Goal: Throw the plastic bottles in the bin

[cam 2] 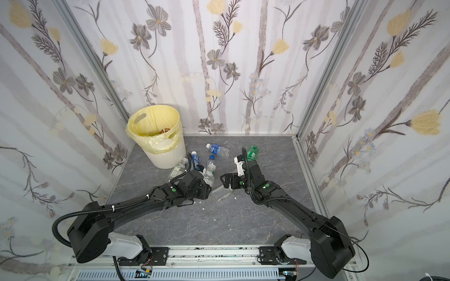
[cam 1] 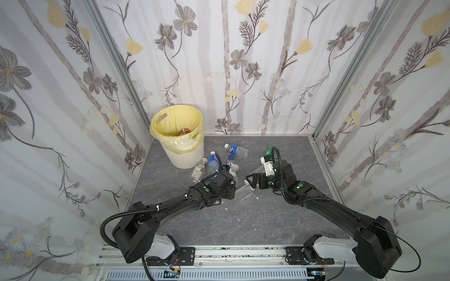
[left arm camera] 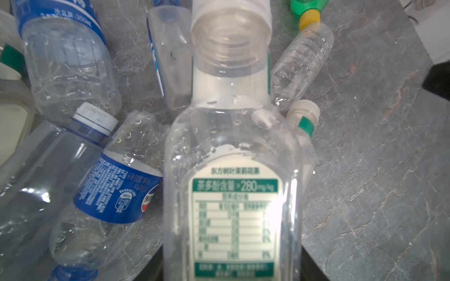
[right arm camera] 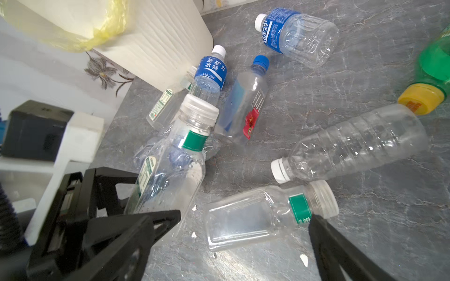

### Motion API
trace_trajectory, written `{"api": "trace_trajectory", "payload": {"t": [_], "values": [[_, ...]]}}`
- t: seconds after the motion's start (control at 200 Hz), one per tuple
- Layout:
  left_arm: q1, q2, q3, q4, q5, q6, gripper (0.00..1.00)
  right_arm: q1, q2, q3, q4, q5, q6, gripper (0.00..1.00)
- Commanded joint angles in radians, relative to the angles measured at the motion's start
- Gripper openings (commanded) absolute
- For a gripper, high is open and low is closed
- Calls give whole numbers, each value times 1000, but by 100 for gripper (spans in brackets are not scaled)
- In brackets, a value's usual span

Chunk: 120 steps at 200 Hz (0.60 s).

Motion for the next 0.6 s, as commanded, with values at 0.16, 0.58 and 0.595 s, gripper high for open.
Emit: {"api": "trace_trajectory", "payload": {"t": [0.16,0.58,0.595], "values": [[-4,-71,17,25,21,22,53,-31,103,102,147,-126,142,95],[-26,-91,29,58,52,18,53,-21,271,190,265,-240,240,77],[-26,-90,30,59,56,19,53,-21,273,191,268,-242,242,76]]}}
